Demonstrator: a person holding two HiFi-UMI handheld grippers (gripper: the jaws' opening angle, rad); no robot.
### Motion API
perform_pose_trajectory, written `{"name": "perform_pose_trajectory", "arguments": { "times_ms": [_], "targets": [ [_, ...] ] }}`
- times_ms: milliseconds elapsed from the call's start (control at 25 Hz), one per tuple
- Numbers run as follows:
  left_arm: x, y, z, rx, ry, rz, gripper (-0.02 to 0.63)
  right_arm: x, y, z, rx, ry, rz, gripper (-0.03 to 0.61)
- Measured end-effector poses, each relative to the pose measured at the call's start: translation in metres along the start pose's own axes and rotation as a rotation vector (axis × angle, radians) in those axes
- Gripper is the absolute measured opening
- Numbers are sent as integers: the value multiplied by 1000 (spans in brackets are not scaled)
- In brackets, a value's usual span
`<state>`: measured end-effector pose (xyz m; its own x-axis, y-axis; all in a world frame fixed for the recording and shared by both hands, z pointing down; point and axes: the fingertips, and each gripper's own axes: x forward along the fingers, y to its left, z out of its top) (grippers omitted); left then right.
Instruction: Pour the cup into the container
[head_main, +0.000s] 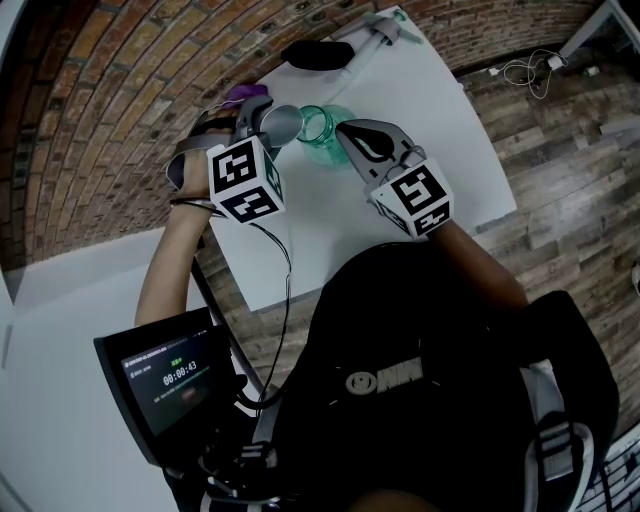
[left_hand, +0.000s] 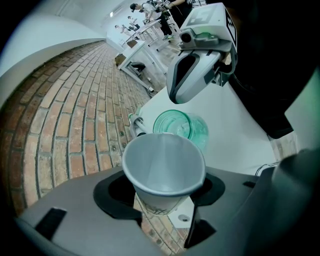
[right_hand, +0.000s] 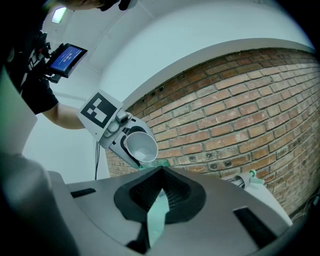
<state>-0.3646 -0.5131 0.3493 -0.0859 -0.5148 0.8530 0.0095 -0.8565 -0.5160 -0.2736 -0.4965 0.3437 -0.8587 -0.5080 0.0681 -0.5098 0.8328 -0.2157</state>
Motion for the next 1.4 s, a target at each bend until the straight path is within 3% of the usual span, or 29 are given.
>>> {"name": "perform_pose_trajectory", "arguments": {
  "times_ms": [1400],
  "targets": [
    [0,1,0,14,17,1,287,3,2,1,-3,3,10,-5]
  ]
}}
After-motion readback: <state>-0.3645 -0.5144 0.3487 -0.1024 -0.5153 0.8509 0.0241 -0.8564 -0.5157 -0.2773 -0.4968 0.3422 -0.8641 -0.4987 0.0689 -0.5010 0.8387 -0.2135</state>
